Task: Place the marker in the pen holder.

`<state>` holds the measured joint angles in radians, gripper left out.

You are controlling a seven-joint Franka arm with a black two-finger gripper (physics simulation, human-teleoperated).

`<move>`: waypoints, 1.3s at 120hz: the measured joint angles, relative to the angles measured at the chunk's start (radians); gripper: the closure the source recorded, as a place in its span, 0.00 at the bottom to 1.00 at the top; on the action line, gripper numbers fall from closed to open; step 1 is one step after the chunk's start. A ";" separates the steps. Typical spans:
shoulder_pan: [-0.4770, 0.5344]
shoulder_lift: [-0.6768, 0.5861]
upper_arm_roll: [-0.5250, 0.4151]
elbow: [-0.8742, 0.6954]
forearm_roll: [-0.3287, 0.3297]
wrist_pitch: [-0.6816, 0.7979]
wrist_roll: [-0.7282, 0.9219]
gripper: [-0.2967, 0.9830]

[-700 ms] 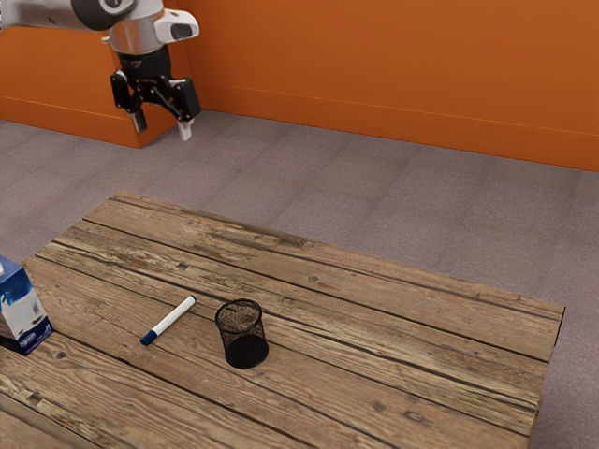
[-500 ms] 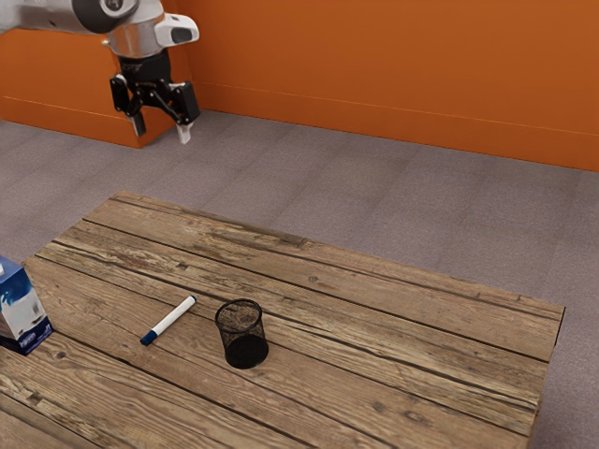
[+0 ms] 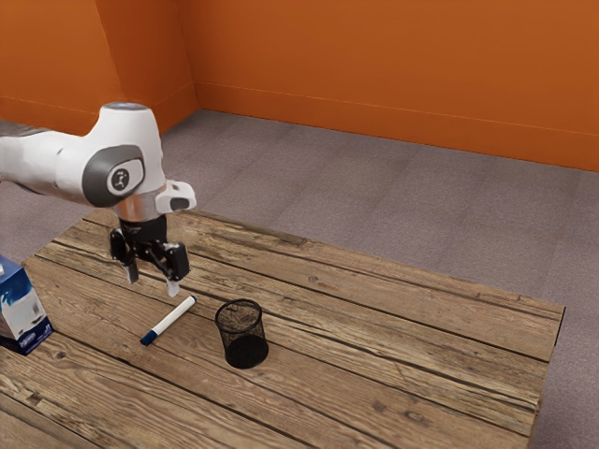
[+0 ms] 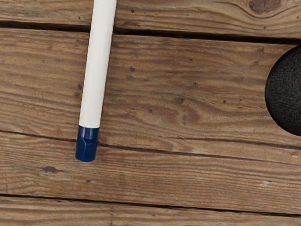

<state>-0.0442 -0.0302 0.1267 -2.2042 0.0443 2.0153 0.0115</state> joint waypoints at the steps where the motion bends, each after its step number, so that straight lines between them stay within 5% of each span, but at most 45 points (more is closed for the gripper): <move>1: -0.002 0.001 0.001 -0.005 0.001 0.008 0.001 0.23; 29: -0.044 0.084 0.035 -0.053 0.018 0.190 0.067 0.23; 64: 0.002 0.317 0.082 0.126 0.010 0.236 0.144 0.23; 156: 0.001 0.464 0.070 0.230 -0.046 0.263 0.235 0.27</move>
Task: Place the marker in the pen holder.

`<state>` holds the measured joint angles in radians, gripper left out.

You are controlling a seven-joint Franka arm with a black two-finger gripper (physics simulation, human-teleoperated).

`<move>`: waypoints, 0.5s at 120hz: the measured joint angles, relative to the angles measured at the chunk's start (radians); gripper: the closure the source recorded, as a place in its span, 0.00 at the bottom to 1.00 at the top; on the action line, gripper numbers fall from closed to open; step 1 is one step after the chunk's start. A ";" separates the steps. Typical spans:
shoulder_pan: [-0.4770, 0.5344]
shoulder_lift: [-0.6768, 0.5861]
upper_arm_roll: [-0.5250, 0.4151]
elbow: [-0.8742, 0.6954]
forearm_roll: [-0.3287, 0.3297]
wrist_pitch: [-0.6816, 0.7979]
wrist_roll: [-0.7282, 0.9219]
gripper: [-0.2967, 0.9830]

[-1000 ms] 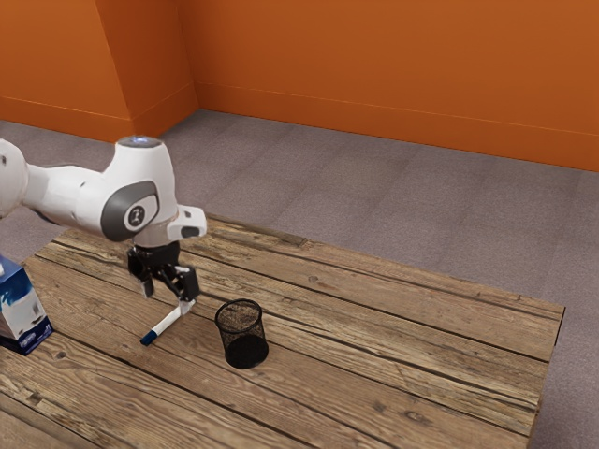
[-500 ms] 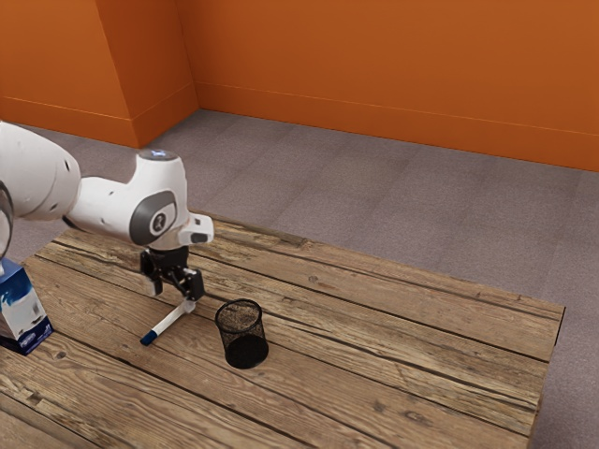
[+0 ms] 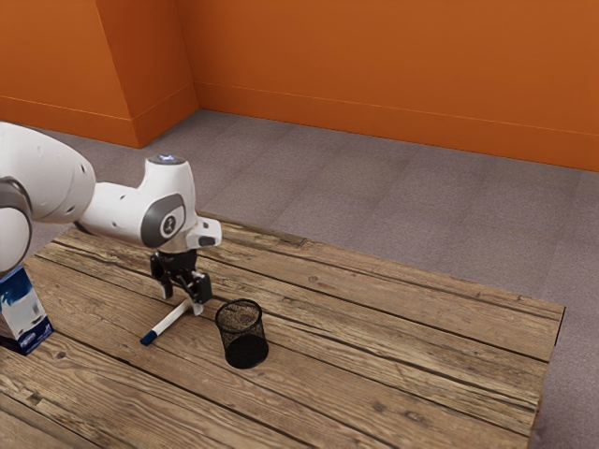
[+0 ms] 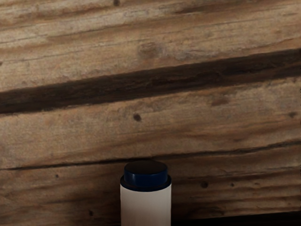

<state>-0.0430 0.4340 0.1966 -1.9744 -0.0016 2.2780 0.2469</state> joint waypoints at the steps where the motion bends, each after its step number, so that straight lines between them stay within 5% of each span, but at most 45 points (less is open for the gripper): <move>1: 0.000 0.000 0.000 0.000 0.000 0.000 0.000 0.28; 60: 0.000 -0.003 0.000 0.000 -0.011 0.000 0.020 0.75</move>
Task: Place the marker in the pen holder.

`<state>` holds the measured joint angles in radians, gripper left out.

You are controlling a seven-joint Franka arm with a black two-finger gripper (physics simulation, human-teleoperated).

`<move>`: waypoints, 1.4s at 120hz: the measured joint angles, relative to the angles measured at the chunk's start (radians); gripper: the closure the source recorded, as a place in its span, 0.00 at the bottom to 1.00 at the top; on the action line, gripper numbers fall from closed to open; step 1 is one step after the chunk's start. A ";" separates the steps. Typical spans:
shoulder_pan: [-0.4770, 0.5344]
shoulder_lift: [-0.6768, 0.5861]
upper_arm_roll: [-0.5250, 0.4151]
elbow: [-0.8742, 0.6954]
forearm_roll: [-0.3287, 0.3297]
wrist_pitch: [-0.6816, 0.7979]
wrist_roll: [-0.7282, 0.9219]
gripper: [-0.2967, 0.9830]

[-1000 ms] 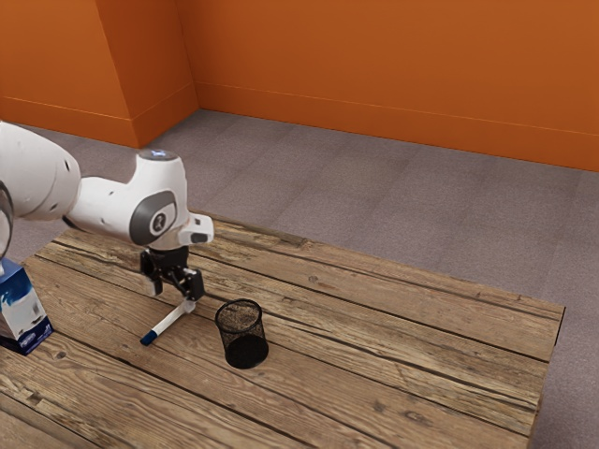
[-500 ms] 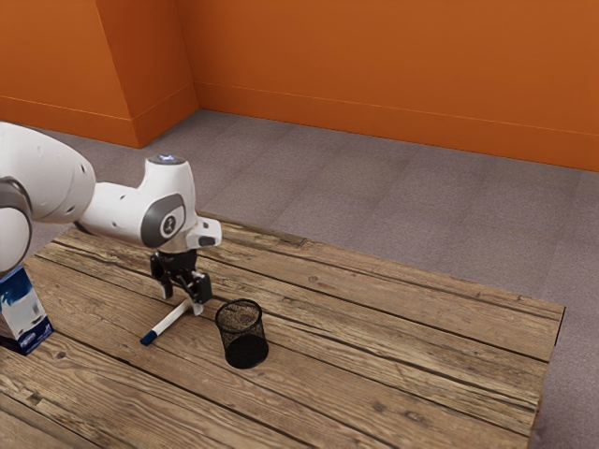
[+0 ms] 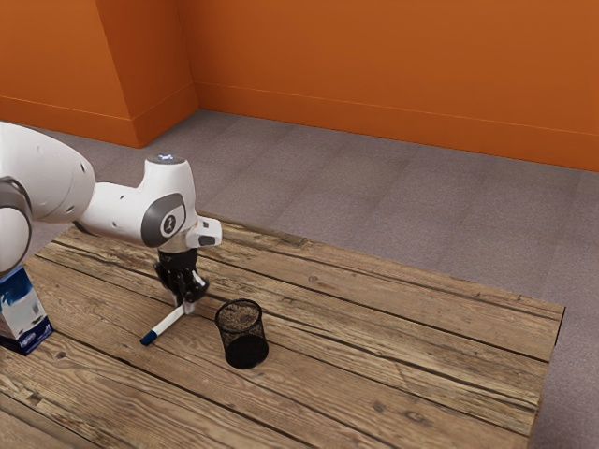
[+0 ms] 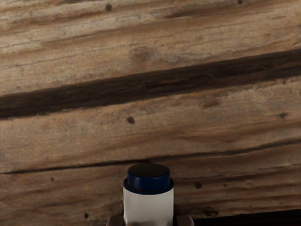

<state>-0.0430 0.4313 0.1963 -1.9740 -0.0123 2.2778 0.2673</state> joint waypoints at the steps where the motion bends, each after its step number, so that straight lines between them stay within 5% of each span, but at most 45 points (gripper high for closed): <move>1: 0.000 0.000 0.000 0.000 0.000 0.000 0.000 0.75; 21: -0.004 -0.028 0.000 -0.006 0.009 0.005 -0.005 0.82; 38: -0.004 -0.178 -0.032 -0.030 0.018 0.021 -0.016 0.84; 64: -0.011 -0.420 -0.142 -0.112 0.031 0.191 -0.041 0.85; 95: -0.008 -0.567 -0.228 -0.272 -0.007 0.352 -0.066 0.83; 168: -0.004 -0.612 -0.311 -0.459 -0.102 0.412 -0.071 0.81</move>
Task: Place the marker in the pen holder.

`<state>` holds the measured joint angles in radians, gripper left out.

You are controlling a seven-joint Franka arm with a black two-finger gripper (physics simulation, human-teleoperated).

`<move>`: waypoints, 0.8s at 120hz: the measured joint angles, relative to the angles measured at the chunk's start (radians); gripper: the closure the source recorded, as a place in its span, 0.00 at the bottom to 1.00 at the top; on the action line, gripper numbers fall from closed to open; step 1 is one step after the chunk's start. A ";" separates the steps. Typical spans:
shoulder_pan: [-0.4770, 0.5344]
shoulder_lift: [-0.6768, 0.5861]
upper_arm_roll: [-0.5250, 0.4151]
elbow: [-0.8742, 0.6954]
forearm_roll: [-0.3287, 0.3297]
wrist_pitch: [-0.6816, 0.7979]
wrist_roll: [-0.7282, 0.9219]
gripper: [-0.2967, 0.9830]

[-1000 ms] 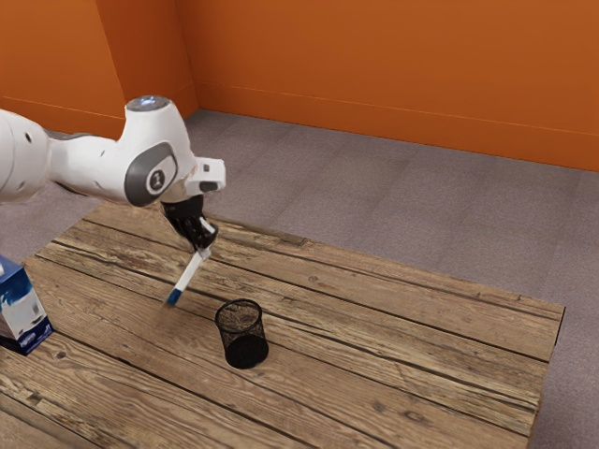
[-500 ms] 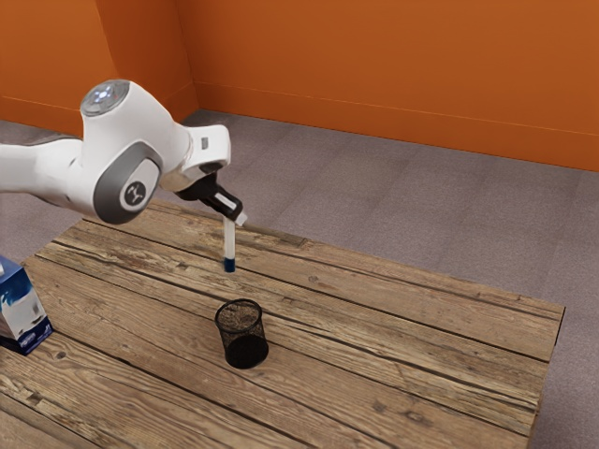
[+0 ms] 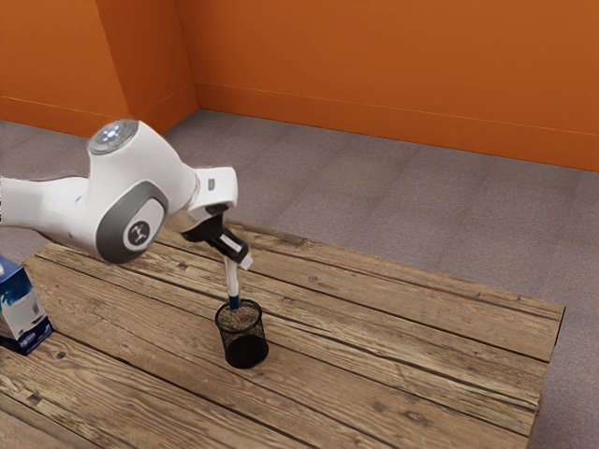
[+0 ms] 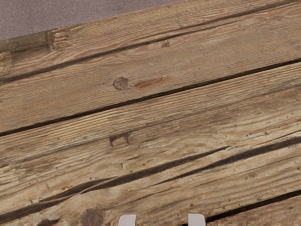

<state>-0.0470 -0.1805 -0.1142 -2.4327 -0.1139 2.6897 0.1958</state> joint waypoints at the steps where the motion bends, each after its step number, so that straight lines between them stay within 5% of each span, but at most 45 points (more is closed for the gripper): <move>1: 0.000 0.003 0.000 -0.001 -0.001 0.000 0.000 0.80; 29: 0.002 0.065 -0.001 -0.001 -0.014 0.017 0.005 0.80; 59: -0.001 0.089 0.009 0.033 -0.046 0.004 0.030 0.42; 96: -0.010 0.296 0.231 0.770 0.023 -0.625 0.034 0.28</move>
<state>-0.0567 0.1157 0.1170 -1.6625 -0.0906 2.0642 0.2295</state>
